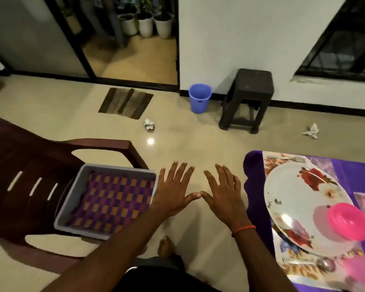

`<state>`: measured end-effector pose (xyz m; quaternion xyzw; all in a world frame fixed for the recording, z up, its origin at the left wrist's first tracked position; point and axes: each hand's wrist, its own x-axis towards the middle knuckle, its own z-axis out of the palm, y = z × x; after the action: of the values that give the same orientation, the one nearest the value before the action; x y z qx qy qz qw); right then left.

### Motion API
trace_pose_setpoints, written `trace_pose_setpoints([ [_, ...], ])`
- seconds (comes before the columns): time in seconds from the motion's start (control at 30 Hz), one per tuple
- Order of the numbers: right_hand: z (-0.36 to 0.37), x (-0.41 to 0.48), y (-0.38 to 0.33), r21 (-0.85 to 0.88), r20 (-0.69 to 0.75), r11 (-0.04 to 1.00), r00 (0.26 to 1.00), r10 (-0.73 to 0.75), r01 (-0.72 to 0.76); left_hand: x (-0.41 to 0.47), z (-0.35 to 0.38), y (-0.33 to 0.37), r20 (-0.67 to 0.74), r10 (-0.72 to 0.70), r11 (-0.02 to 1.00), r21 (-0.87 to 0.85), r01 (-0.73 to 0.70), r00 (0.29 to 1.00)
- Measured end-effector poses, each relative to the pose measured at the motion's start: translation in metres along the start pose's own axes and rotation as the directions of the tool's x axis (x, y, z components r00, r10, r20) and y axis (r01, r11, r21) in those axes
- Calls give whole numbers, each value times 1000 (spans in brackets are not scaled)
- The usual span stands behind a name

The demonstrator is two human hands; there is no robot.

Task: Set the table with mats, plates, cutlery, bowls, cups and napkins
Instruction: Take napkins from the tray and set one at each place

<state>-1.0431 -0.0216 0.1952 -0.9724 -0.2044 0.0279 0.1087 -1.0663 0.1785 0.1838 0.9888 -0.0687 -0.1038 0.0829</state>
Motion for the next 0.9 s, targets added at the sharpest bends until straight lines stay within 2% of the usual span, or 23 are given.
trace_pose_setpoints([
  [0.27,35,75,-77,12,124,982,974,-191,191,-21,7,-92,19,-215,975,-47,215,976],
  [0.53,77,124,-146,48,278,905,865,-417,422,-64,43,-150,99,-438,886,-123,448,893],
  [0.7,115,149,-183,84,402,846,759,-513,527,-89,67,-182,161,-572,782,-190,594,804],
  [0.8,146,162,-202,118,446,806,694,-565,580,-101,89,-201,226,-656,688,-214,693,720],
  [0.9,174,174,-218,142,521,790,633,-572,597,-110,115,-212,233,-721,604,-250,756,653],
])
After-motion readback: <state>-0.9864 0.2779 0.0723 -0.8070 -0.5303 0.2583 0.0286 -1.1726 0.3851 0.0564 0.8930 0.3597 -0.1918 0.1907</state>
